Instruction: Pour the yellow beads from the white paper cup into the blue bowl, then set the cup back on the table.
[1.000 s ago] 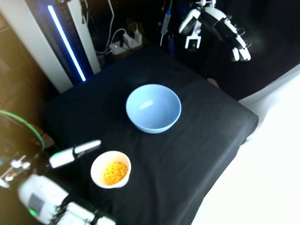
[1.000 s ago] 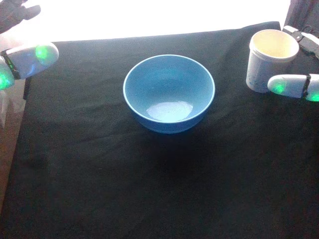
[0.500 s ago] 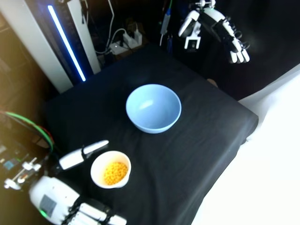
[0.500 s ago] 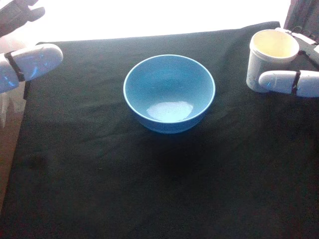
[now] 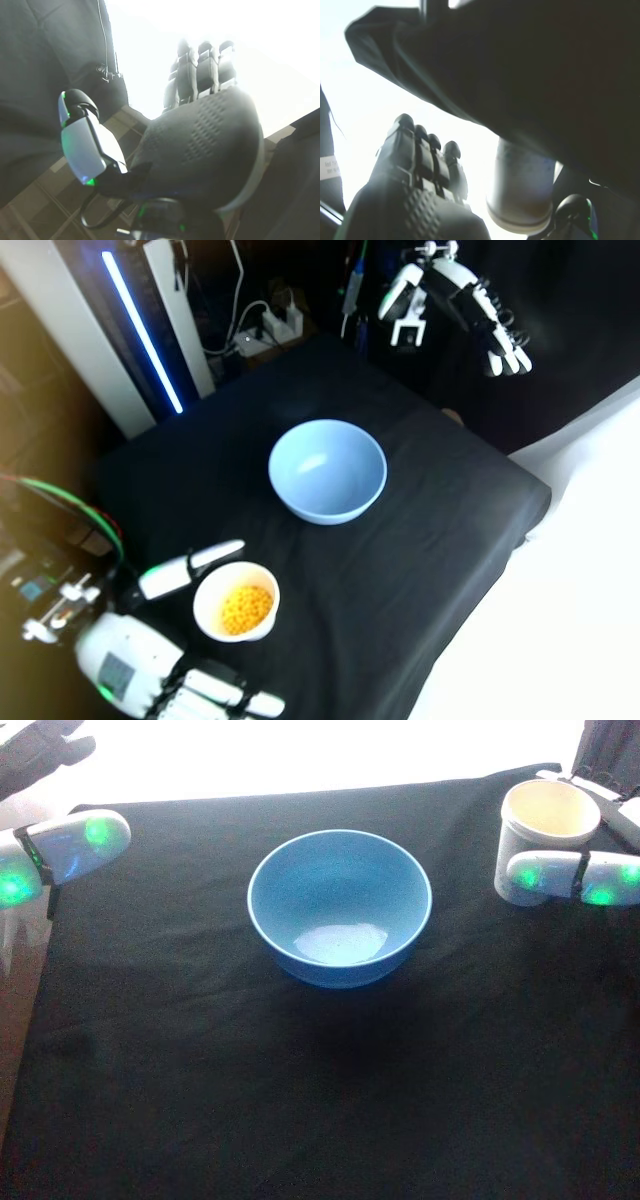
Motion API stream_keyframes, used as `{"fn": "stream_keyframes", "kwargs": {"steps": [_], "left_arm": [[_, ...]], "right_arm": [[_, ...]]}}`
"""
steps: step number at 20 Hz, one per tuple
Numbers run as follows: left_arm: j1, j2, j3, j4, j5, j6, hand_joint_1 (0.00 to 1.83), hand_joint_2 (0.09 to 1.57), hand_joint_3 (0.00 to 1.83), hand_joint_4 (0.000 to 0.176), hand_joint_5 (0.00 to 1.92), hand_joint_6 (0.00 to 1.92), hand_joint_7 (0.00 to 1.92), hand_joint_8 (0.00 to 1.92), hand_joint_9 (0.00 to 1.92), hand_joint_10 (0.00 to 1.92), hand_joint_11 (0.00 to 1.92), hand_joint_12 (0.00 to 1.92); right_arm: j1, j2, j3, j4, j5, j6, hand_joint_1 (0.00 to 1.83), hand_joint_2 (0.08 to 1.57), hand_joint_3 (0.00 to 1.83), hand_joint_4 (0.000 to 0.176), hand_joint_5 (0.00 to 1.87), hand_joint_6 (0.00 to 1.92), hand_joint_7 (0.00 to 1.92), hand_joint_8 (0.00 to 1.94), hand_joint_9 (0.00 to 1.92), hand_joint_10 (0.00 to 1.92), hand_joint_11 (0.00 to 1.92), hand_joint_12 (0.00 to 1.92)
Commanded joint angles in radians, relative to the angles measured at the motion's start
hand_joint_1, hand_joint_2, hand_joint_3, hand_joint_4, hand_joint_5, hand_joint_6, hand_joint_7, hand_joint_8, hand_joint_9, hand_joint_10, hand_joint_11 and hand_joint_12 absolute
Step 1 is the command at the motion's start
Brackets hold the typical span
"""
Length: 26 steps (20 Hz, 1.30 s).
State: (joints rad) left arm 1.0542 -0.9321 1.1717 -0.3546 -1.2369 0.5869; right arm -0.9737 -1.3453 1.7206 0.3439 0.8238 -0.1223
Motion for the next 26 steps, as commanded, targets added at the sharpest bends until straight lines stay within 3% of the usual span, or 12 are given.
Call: {"fn": "stream_keyframes", "kwargs": {"steps": [1,3,5,8,11,14,18,20,22,24,25,26], "left_arm": [[-0.011,-0.001,0.007,-0.005,-0.128,-0.009,0.34,0.86,0.00,0.028,0.15,0.00,0.33,0.00,0.18,0.00,0.05,0.04],[-0.011,-0.002,0.007,-0.005,-0.128,-0.009,0.35,0.87,0.00,0.007,0.14,0.00,0.33,0.00,0.18,0.00,0.05,0.05],[-0.012,-0.003,0.007,-0.004,-0.127,-0.010,0.34,0.86,0.00,0.020,0.14,0.00,0.33,0.00,0.18,0.00,0.03,0.04],[-0.012,-0.005,0.007,-0.004,-0.126,-0.010,0.33,0.90,0.01,0.007,0.13,0.00,0.33,0.01,0.16,0.00,0.00,0.03],[-0.012,-0.006,0.007,-0.003,-0.124,-0.011,0.41,0.91,0.01,0.013,0.14,0.00,0.33,0.00,0.13,0.00,0.00,0.00],[-0.011,-0.008,0.007,-0.003,-0.123,-0.011,0.43,0.91,0.00,0.000,0.15,0.01,0.35,0.01,0.16,0.01,0.00,0.00],[-0.011,-0.013,0.009,-0.002,-0.119,-0.012,0.44,0.90,0.00,0.009,0.16,0.00,0.38,0.01,0.18,0.01,0.01,0.01],[-0.012,-0.016,0.010,0.001,-0.116,-0.013,0.46,0.91,0.00,0.003,0.15,0.00,0.36,0.00,0.17,0.00,0.00,0.00],[-0.012,-0.016,0.010,0.001,-0.115,-0.014,0.47,0.89,0.00,0.011,0.16,0.00,0.35,0.00,0.15,0.00,0.00,0.00],[-0.011,-0.016,0.010,0.001,-0.115,-0.014,0.47,0.87,0.00,0.010,0.15,0.00,0.36,0.01,0.15,0.00,0.00,0.00],[-0.011,-0.016,0.010,0.001,-0.115,-0.014,0.47,0.87,0.00,0.014,0.15,0.00,0.36,0.00,0.16,0.01,0.01,0.00],[-0.011,-0.016,0.010,0.001,-0.115,-0.014,0.47,0.87,0.00,0.014,0.15,0.00,0.36,0.00,0.16,0.01,0.01,0.00]], "right_arm": [[0.018,0.000,0.010,0.016,0.117,0.012,0.55,0.57,0.00,0.032,0.21,0.02,0.04,0.01,0.00,0.00,0.00,0.00],[0.021,-0.003,0.010,0.014,0.117,0.012,0.56,0.59,0.01,0.039,0.22,0.02,0.05,0.01,0.00,0.00,0.00,0.00],[0.023,-0.006,0.011,0.014,0.117,0.012,0.57,0.61,0.01,0.030,0.27,0.01,0.07,0.01,0.00,0.00,0.00,0.00],[0.027,-0.010,0.013,0.013,0.117,0.012,0.57,0.60,0.00,0.055,0.47,0.01,0.07,0.00,0.00,0.00,0.00,0.00],[0.032,-0.011,0.014,0.007,0.117,0.012,0.56,0.63,0.01,0.125,0.65,0.02,0.08,0.00,0.00,0.00,0.00,0.00],[0.032,-0.011,0.016,0.002,0.117,0.014,0.55,0.67,0.01,0.131,0.72,0.02,0.09,0.00,0.00,0.00,0.00,0.00],[0.033,-0.011,0.022,-0.005,0.117,0.026,0.59,0.69,0.01,0.156,0.76,0.02,0.09,0.00,0.00,0.00,0.00,0.00],[0.036,-0.011,0.029,-0.019,0.117,0.042,0.60,0.70,0.01,0.146,0.78,0.02,0.10,0.00,0.00,0.00,0.00,0.00],[0.040,-0.011,0.034,-0.033,0.117,0.058,0.57,0.70,0.01,0.145,0.76,0.01,0.10,0.00,0.00,0.00,0.00,0.00],[0.046,-0.011,0.039,-0.054,0.117,0.069,0.57,0.70,0.01,0.110,0.75,0.00,0.09,0.00,0.00,0.00,0.00,0.00],[0.049,-0.009,0.040,-0.063,0.117,0.071,0.71,0.70,0.00,0.081,0.88,0.02,0.18,0.01,0.02,0.00,0.00,0.00],[0.051,-0.008,0.040,-0.068,0.118,0.072,0.71,0.70,0.00,0.081,0.88,0.02,0.18,0.01,0.02,0.00,0.00,0.00]]}}
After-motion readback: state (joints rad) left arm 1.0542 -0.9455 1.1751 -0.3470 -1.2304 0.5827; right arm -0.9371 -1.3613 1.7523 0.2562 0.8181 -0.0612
